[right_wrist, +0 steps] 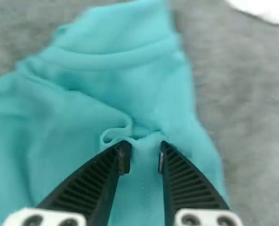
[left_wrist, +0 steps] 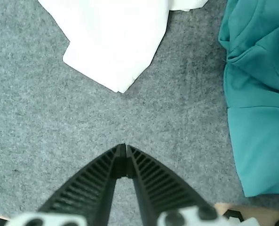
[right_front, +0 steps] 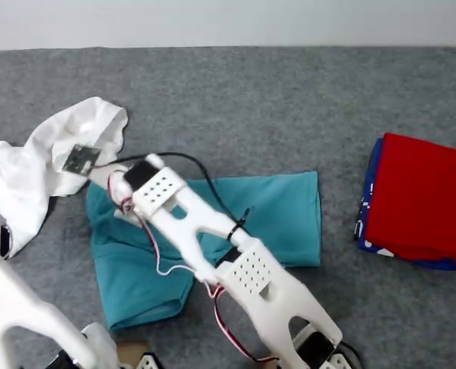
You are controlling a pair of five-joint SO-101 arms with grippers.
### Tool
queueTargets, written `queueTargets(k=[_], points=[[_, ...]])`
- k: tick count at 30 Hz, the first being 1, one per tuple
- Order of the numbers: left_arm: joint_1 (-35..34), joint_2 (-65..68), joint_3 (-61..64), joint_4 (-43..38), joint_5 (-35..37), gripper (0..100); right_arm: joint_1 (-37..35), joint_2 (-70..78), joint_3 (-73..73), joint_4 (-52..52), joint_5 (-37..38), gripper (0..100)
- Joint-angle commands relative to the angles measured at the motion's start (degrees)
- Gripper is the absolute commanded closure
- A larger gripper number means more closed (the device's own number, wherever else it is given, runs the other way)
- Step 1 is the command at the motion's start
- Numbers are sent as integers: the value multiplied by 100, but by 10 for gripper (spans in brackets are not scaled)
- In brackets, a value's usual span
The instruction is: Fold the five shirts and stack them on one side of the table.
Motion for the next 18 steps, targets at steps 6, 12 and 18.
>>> queueTargets(k=[6,12,18], points=[[26,-141,-22,-97,-53,993,391,-92,-897,4,53,884],[26,-149,-22,-88,-53,993,251,-145,-932,286,44,884],[26,-167,-22,-88,-53,993,31,-31,-879,462,44,884]])
